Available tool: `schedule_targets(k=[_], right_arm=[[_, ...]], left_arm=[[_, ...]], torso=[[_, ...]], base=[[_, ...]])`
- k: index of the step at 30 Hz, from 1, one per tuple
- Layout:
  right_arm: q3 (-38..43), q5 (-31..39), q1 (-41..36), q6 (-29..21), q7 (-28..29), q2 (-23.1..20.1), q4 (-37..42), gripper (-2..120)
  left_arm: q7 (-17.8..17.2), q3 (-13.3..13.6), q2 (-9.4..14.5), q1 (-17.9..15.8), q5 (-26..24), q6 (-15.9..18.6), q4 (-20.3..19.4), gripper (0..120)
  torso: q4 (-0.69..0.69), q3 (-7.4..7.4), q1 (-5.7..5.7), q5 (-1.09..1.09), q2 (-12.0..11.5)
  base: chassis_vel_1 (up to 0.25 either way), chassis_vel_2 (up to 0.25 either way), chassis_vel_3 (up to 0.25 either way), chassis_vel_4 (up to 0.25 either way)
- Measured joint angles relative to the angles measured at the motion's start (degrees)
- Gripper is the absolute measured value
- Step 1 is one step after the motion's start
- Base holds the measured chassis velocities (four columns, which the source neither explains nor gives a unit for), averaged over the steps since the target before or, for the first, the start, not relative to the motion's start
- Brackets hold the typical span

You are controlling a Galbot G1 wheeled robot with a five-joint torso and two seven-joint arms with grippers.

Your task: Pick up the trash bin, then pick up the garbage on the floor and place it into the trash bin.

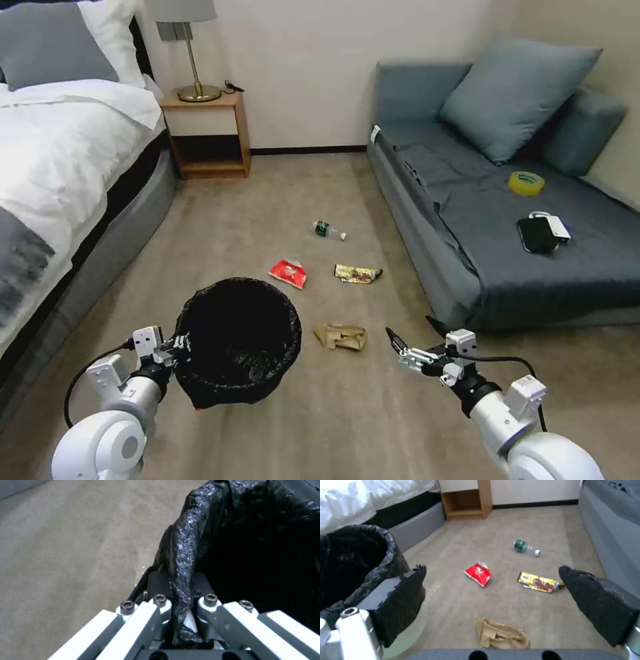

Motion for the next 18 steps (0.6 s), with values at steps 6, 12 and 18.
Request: schedule_targets(k=[6, 12, 18], right_arm=[[-0.74, 0.02, 0.77, -0.45, 0.04, -0.07, -0.19, 100], [-1.29, 0.87, 1.56, -0.77, -0.05, -0.55, -0.56, 100], [-1.61, 1.24, 2.00, -0.50, -0.13, -0.86, -0.77, 100]], left_arm=[[0.02, -0.54, -0.01, 0.08, -0.10, -0.09, -0.12, 4], [0.17, -1.40, 0.16, 0.12, -0.41, -0.09, -0.13, 4], [0.19, -1.76, 0.17, 0.12, -0.59, -0.09, -0.26, 4]], torso=[[0.00, 0.00, 0.00, 0.00, 0.00], [0.00, -0.01, -0.01, 0.00, 0.00], [0.00, -0.01, -0.01, 0.00, 0.00]], base=[[-0.074, 0.069, 0.079, -0.063], [0.000, 0.000, 0.000, 0.000], [-0.016, 0.013, 0.021, -0.017]])
